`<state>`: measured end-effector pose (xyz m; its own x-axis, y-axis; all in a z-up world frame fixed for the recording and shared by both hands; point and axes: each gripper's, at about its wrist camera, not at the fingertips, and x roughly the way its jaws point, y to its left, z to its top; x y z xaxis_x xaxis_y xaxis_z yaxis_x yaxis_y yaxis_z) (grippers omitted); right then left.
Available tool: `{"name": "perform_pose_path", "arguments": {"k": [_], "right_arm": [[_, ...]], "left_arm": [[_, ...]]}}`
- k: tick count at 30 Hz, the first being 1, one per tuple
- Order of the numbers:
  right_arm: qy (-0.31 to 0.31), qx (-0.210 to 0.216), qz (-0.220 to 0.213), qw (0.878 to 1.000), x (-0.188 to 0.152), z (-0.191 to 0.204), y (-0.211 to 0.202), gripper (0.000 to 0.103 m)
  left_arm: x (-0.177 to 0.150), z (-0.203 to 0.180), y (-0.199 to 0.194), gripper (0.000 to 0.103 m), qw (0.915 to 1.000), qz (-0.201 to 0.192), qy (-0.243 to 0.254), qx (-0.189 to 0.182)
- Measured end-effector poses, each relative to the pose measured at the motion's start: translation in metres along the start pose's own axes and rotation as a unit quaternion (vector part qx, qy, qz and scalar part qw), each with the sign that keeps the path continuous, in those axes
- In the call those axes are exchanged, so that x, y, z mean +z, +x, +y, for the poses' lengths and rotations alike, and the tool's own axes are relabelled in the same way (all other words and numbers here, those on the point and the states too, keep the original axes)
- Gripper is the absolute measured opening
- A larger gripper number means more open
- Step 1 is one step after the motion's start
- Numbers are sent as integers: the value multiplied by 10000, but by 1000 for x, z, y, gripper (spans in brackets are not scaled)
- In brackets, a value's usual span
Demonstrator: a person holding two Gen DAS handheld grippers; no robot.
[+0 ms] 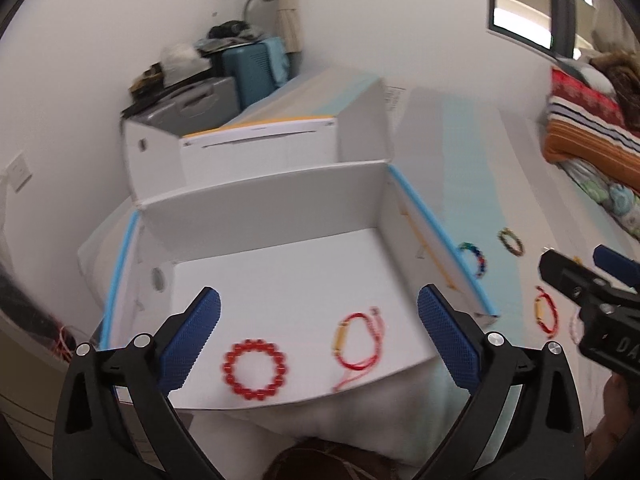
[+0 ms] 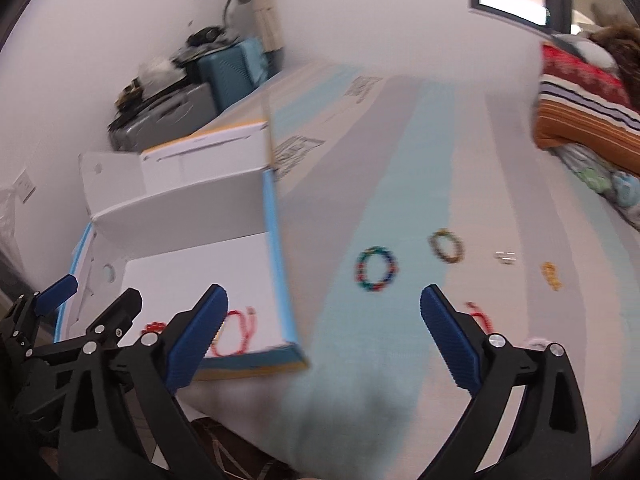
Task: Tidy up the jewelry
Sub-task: 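Withdraw both tools from the box back over the bed, then grasp the second red cord bracelet with the left tool while the right tool grasps the pink-white bead bracelet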
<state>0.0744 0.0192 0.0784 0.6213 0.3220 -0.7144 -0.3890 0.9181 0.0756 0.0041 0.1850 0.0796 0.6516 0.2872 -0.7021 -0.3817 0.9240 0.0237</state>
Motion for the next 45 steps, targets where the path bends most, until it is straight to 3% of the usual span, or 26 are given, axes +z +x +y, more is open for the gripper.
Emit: {"name": "perform_pose_path", "arguments": {"k": [16, 27, 40, 45], "right_arm": [[1103, -768, 233, 9907, -36, -169, -13, 95], [1523, -972, 608, 9817, -65, -230, 16, 95], [1949, -975, 1106, 9697, -99, -279, 76, 95], [1923, -978, 1402, 9663, -108, -284, 98, 86]], "left_arm": [[-6, -155, 19, 97, 9913, 113, 943, -910], [-21, -223, 68, 97, 9819, 544, 1275, -1288], [-34, -279, 141, 97, 9700, 998, 1721, -1394], [-39, -281, 170, 97, 9661, 1241, 1700, -1495]]}}
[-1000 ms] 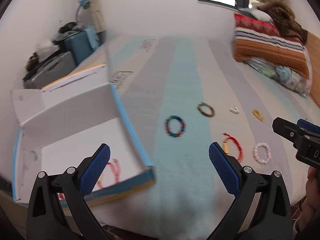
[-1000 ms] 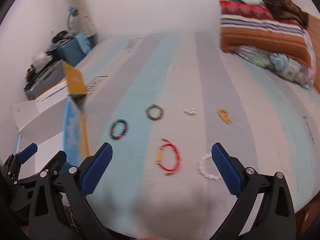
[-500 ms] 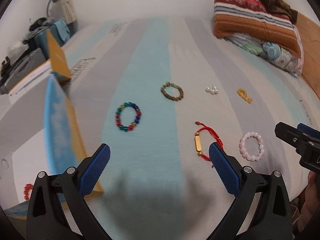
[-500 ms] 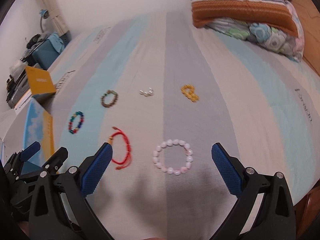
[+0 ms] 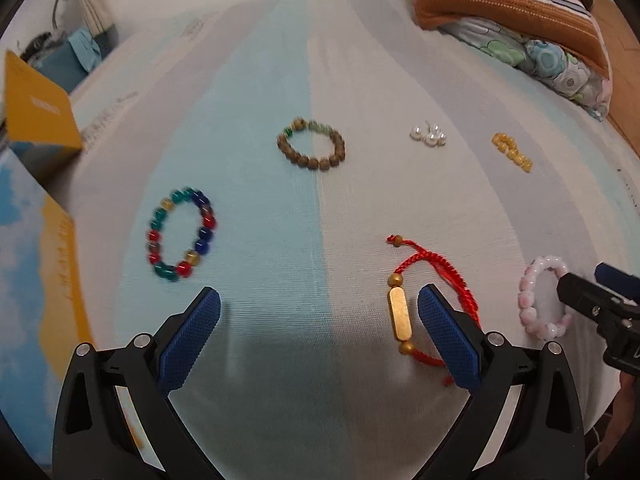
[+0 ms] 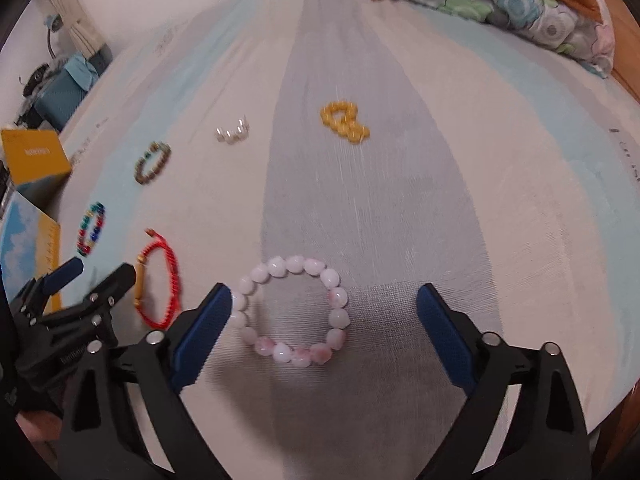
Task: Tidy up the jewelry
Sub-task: 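Grasp the second red cord bracelet with the left tool while the right tool grasps the pink-white bead bracelet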
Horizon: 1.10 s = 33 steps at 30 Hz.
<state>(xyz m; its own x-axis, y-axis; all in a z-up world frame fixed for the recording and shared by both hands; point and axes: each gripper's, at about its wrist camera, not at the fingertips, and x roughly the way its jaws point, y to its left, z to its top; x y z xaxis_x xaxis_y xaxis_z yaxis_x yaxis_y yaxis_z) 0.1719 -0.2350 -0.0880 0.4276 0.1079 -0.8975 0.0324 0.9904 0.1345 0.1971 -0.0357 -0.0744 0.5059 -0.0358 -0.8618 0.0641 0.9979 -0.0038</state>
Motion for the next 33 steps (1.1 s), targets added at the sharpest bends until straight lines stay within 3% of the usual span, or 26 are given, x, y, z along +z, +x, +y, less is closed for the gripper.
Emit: {"name": "perform_pose_path", "arguments": {"k": [3, 9, 16, 22, 33], "right_arm": [[-14, -25, 38, 10000, -2, 0, 3, 84], [-11, -134, 234, 9996, -5, 1, 13, 68], [-46, -370, 280, 9989, -6, 5, 21, 61], [45, -434, 271, 9987, -5, 1, 21, 49], [14, -501, 256, 9984, -2, 3, 23, 18]], "left_arm": [[1, 1, 12, 97, 9998, 132, -74, -160], [-2, -2, 18, 96, 9999, 135, 40, -92], [-4, -5, 19, 88, 9997, 214, 93, -55], [-6, -9, 13, 69, 9994, 253, 180, -137], [-11, -14, 6, 35, 9988, 306, 301, -227]]}}
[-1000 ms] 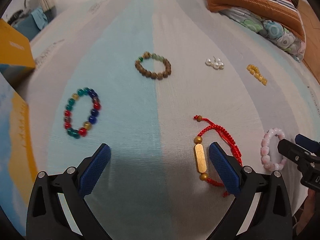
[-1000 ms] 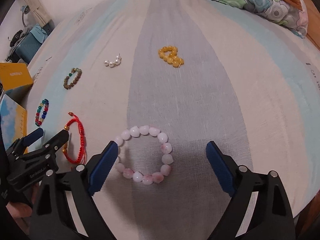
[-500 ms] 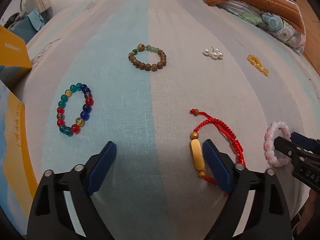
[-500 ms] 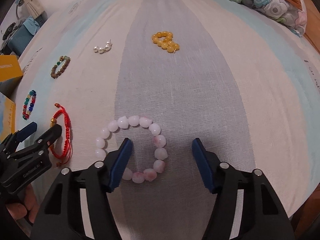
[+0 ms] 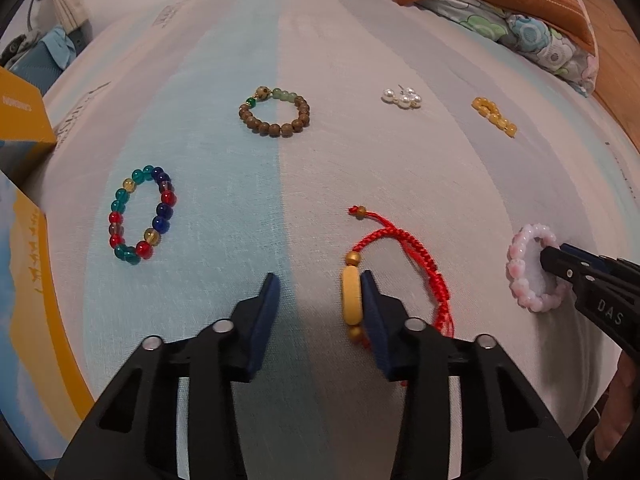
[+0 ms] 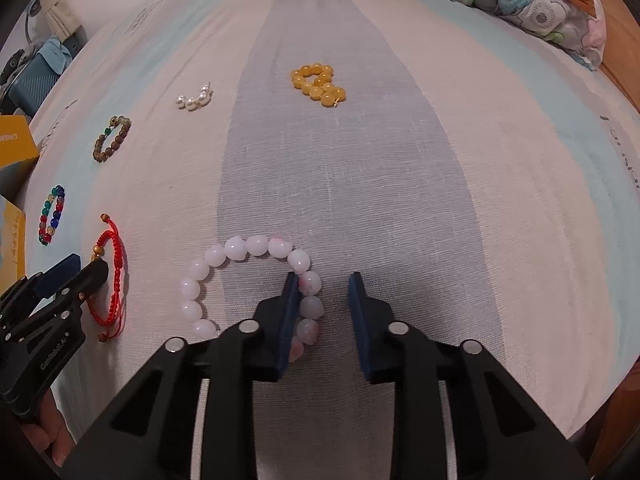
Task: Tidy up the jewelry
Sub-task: 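Grasp the second red cord bracelet with the left tool while the right tool grasps the pink-white bead bracelet, then carry both bracelets into the white box and open both tools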
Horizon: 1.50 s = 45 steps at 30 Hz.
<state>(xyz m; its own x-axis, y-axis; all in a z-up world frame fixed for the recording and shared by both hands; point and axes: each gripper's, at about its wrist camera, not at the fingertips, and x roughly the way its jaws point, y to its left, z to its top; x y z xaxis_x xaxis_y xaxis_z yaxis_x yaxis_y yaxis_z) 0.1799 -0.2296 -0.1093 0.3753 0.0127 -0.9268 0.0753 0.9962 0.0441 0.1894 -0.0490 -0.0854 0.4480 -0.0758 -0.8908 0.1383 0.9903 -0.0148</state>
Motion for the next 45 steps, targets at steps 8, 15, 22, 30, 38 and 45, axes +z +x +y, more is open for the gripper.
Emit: {"name": "perform_pose_path", "arguments": {"k": [8, 15, 22, 30, 38, 45], "right_arm": [[-73, -37, -58, 9999, -2, -5, -2, 11], [80, 162, -132, 9997, 0, -11, -7, 11], [135, 343, -343, 9987, -1, -11, -17, 11], [158, 530, -486, 9973, -7, -10, -29, 11], [123, 674, -624, 9957, -11, -5, -47, 11], [143, 732, -718, 9946, -14, 3, -63, 11]], "left_arm": [[-3, 2, -4, 8, 9999, 32, -28, -91], [-5, 7, -13, 8, 9998, -26, -79, -166], [-4, 4, -22, 8, 9997, -127, -90, -182], [-3, 5, -37, 8, 9993, -267, -97, -228], [-3, 7, -58, 8, 9988, -410, -151, -234], [-6, 9, -80, 8, 9981, -538, -169, -239]]}}
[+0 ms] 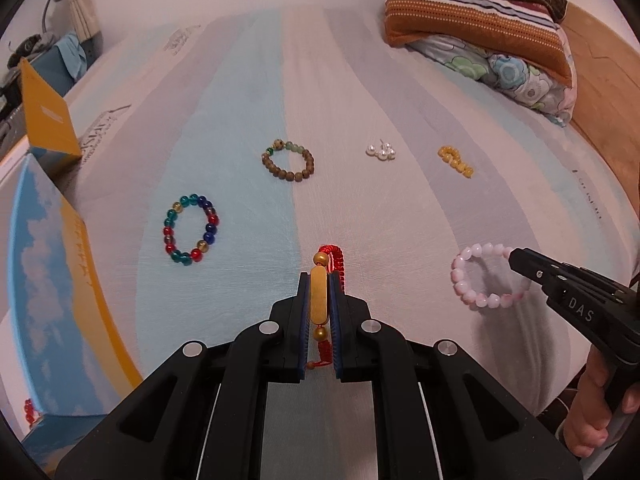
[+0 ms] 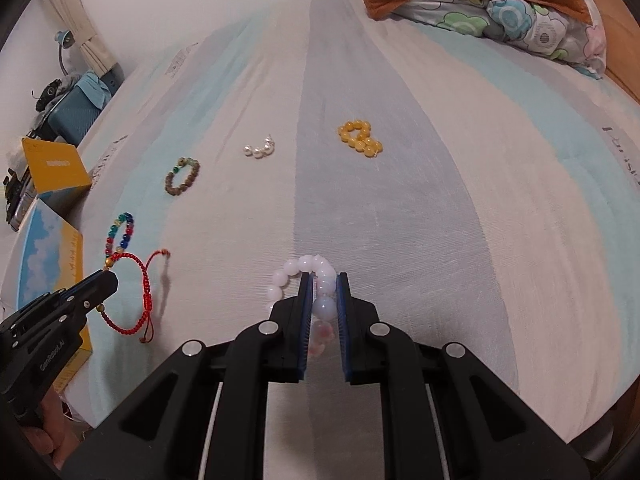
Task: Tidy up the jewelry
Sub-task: 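Carry both bracelets into the white box and open both tools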
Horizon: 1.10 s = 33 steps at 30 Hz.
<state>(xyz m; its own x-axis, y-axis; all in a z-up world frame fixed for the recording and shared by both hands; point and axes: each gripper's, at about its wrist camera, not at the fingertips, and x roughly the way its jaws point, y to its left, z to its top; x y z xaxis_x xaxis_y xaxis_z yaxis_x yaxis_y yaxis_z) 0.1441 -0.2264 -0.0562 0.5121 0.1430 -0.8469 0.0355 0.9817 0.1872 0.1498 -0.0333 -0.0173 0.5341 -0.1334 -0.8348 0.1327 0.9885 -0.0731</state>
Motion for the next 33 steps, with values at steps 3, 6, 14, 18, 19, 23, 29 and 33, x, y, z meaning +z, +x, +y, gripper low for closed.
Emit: {"name": "perform_pose_path", "arguments": {"k": [3, 6, 14, 18, 19, 23, 29, 33], "right_arm": [[18, -17, -41, 10000, 1, 5, -7, 11], [5, -60, -84, 9999, 2, 10, -13, 11], [-106, -153, -164, 9997, 3, 26, -28, 11], [-160, -190, -216, 9995, 5, 33, -38, 11], [-177, -196, -231, 9994, 5, 35, -40, 11], [-217, -190, -282, 9992, 7, 44, -50, 11], [-292, -140, -379, 9988, 11, 60, -65, 11], [-351, -144, -421, 9984, 15, 72, -74, 11]], "left_arm": [[0, 3, -11, 8, 10000, -58, -27, 19], [-1, 6, -20, 8, 9999, -112, -57, 61], [-6, 15, -44, 8, 9995, -261, -132, 140], [-10, 19, -57, 8, 9992, -330, -169, 145], [-11, 20, -60, 8, 9992, -334, -180, 154], [-13, 23, -70, 8, 9988, -406, -214, 141], [-17, 30, -88, 8, 9980, -520, -312, 160], [-19, 36, -102, 8, 9971, -627, -389, 184]]}}
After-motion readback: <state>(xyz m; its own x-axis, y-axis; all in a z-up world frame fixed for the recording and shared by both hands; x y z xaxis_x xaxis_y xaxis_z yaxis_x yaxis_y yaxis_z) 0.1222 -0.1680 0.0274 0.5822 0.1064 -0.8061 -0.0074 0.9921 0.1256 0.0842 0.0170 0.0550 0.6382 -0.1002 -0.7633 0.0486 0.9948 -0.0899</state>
